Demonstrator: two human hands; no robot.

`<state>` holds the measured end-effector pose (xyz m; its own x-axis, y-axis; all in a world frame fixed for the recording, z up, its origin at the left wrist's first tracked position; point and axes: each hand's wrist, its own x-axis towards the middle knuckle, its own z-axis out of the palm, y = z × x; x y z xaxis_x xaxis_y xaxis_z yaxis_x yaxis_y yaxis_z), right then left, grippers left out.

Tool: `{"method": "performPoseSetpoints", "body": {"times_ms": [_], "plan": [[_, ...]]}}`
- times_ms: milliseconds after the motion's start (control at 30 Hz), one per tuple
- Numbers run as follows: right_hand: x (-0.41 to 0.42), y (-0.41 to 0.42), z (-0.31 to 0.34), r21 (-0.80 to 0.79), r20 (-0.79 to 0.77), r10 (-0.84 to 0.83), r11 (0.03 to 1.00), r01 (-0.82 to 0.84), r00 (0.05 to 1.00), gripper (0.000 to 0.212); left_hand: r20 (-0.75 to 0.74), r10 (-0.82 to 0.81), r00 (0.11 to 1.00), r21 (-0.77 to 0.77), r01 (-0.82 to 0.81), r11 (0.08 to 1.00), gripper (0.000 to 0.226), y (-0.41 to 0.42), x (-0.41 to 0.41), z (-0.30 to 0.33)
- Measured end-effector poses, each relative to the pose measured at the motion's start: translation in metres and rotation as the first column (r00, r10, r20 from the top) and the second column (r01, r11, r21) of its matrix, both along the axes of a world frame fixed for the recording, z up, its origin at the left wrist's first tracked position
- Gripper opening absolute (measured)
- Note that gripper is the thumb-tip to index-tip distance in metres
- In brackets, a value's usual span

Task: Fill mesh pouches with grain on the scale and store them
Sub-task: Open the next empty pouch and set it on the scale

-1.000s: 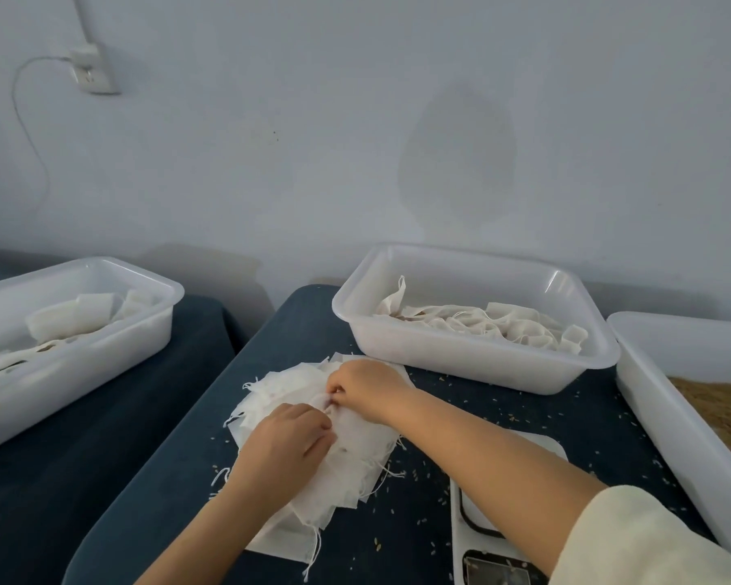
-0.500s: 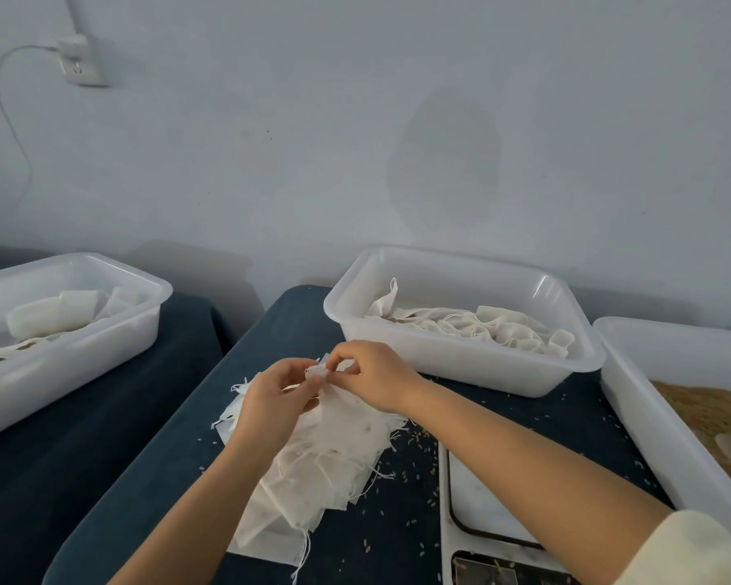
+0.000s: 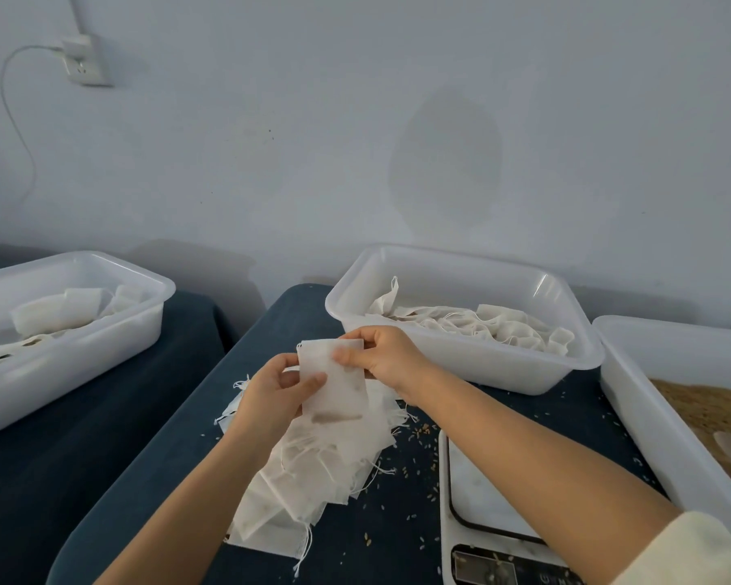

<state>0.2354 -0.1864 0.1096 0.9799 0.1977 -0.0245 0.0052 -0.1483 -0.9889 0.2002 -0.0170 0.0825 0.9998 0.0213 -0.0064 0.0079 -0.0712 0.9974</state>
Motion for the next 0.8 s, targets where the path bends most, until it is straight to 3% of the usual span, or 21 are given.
{"method": "performPoseSetpoints", "body": {"times_ms": [67,200,300,400,567,700,800], "plan": [[0.001,0.002,0.003,0.048,-0.019,-0.021,0.999,0.022,1.000,0.004,-0.006,-0.009,1.000,0.044,0.010,0.999,0.010,0.001,-0.001,-0.002],[0.002,0.005,0.004,0.110,-0.116,-0.081,0.989,0.094,0.990,0.009,-0.073,0.036,0.997,-0.023,-0.038,0.999,0.009,0.001,-0.002,-0.001],[0.000,0.003,0.003,0.177,-0.205,-0.116,0.972,0.153,0.972,0.008,-0.103,-0.041,0.994,-0.084,0.033,0.996,0.007,0.001,-0.006,0.003],[-0.004,-0.005,0.007,0.177,-0.176,-0.133,0.970,0.164,0.975,0.007,-0.079,-0.089,0.993,-0.087,0.082,0.993,0.009,0.001,-0.010,0.006],[-0.024,-0.032,0.041,-0.094,0.017,-0.032,0.995,0.034,0.999,0.010,0.019,-0.131,0.991,-0.035,0.132,0.991,0.008,-0.007,-0.018,0.011],[-0.045,-0.061,0.077,-0.466,-0.031,0.124,0.876,-0.124,0.992,0.008,0.072,-0.201,0.977,0.039,0.198,0.979,0.007,-0.019,-0.023,0.013],[-0.060,-0.077,0.081,-0.486,-0.108,0.134,0.857,-0.170,0.985,0.006,0.077,-0.253,0.964,0.050,0.250,0.967,0.008,-0.034,-0.028,0.012]]}}
